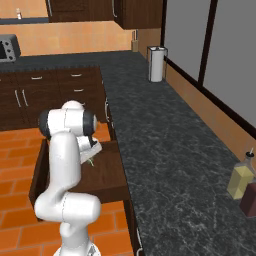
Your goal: Take a straw from the drawer in front and place it inside the glass cup on the dining counter.
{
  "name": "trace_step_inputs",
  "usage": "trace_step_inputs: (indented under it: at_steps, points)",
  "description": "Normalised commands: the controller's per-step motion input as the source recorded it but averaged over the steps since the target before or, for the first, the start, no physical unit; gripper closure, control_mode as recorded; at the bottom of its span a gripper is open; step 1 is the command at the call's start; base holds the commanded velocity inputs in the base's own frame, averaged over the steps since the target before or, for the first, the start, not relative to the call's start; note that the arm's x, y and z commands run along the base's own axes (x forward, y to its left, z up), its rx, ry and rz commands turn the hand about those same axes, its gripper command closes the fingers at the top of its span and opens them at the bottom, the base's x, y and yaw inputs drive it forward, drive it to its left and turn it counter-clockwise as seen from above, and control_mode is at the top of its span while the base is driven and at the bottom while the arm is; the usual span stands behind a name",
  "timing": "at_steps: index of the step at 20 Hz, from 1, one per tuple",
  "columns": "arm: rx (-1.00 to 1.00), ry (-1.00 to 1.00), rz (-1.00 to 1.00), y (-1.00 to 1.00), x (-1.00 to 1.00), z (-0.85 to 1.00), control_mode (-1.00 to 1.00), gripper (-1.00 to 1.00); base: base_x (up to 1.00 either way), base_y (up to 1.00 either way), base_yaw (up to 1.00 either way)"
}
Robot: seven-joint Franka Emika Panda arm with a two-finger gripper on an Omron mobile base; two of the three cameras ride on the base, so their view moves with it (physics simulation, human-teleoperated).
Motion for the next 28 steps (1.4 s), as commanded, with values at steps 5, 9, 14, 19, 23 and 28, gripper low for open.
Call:
trace_step_inputs:
  at_steps: [5, 9, 14, 19, 23, 28]
  points:
    - [0.07, -0.38, -0.04, 0.03, -0.47, 1.0, -1.0, 1.0, 0.0, 0.0, 0.0]
    - [0.12, -0.17, -0.1, 0.05, -0.07, 1.0, -1.0, 1.0, 0.0, 0.0, 0.0]
    - [0.12, -0.01, -0.11, 0.08, 0.0, 1.0, -1.0, 1.0, 0.0, 0.0, 0.0]
    - [0.05, 0.0, -0.13, 0.08, 0.0, 1.0, -1.0, 1.0, 0.0, 0.0, 0.0]
    - [0.0, 0.03, -0.15, 0.04, 0.0, 1.0, -1.0, 1.0, 0.0, 0.0, 0.0]
    - [0.0, 0.12, -0.19, 0.0, -0.02, 1.0, -1.0, 1.0, 0.0, 0.0, 0.0]
